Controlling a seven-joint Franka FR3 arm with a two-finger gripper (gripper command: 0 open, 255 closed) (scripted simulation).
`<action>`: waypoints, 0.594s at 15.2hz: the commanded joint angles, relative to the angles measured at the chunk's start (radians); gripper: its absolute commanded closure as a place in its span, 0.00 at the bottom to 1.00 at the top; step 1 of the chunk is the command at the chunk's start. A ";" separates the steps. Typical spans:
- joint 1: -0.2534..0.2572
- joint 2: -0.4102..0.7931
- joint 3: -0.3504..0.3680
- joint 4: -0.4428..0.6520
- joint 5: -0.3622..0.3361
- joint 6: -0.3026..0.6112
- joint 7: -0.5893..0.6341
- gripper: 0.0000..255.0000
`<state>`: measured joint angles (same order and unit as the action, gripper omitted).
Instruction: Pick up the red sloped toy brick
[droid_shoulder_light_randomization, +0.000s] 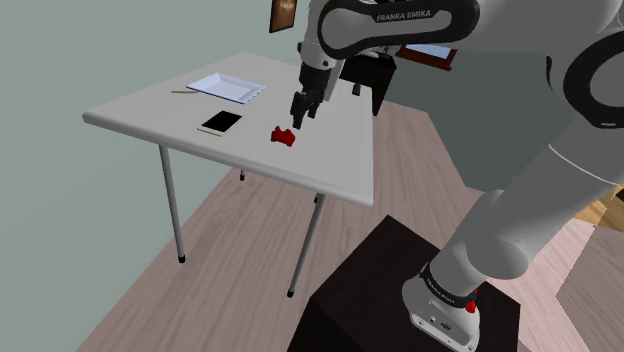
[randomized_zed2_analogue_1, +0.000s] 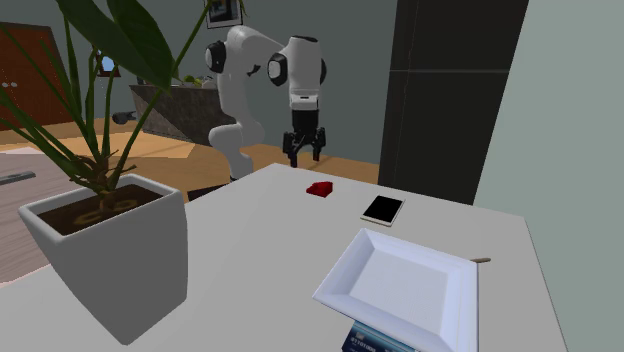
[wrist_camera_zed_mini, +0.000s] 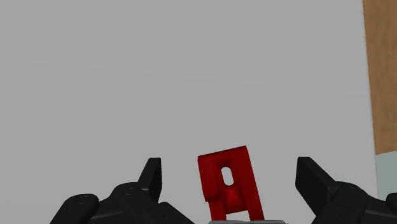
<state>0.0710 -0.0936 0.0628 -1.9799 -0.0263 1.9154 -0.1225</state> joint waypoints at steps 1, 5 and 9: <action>0.005 0.080 0.006 0.060 0.001 0.019 0.000 0.00; 0.017 0.223 0.017 0.186 0.001 0.033 0.001 0.00; 0.017 0.234 0.016 0.146 -0.001 0.084 0.002 0.00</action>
<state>0.0879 0.1326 0.0792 -1.8308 -0.0264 1.9882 -0.1202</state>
